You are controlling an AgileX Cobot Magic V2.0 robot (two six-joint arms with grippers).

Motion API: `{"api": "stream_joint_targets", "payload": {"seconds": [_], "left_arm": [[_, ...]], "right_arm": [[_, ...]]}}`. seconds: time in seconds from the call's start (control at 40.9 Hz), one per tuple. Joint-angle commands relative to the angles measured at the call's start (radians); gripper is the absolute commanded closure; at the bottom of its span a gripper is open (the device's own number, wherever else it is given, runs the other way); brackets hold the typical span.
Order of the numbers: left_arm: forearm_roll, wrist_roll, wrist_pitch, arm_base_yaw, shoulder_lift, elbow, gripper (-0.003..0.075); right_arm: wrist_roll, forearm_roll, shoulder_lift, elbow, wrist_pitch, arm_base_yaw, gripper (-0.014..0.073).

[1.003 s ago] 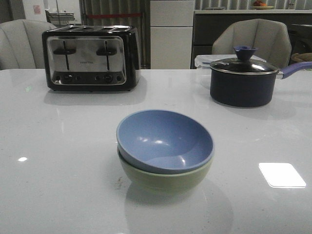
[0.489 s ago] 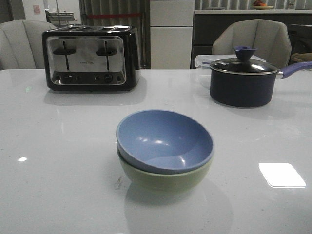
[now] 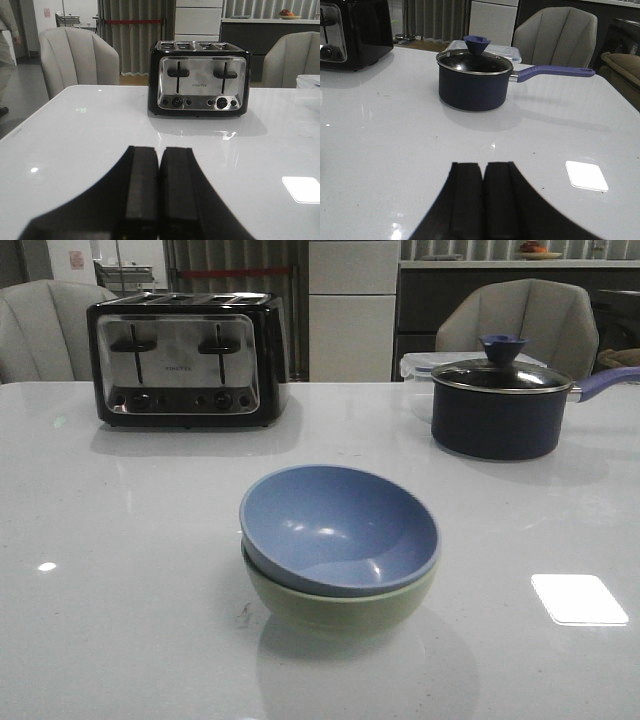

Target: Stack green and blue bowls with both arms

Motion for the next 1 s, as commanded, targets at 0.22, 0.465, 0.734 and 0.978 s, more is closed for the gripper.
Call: {"api": "stream_joint_targets", "payload": {"seconds": [0.22,0.465,0.734,0.978], "left_arm": [[0.000,-0.008,-0.093,0.002,-0.021,0.003,0.0627],[0.000,-0.008,-0.093,0.002,-0.021,0.003,0.0627],[0.000,-0.008,-0.093,0.002,-0.021,0.003,0.0627],[0.000,-0.008,-0.093,0.002,-0.021,0.003,0.0627]], "right_arm": [[-0.008,0.011,-0.020,-0.004,-0.121,-0.007,0.0564],[0.295,-0.244,-0.020,-0.004,-0.192,-0.002,0.0564],[0.348,-0.249,-0.020,-0.004,-0.209,-0.002,0.0564],[0.348,-0.249,-0.020,-0.004,-0.204,-0.002,0.0564]]}}
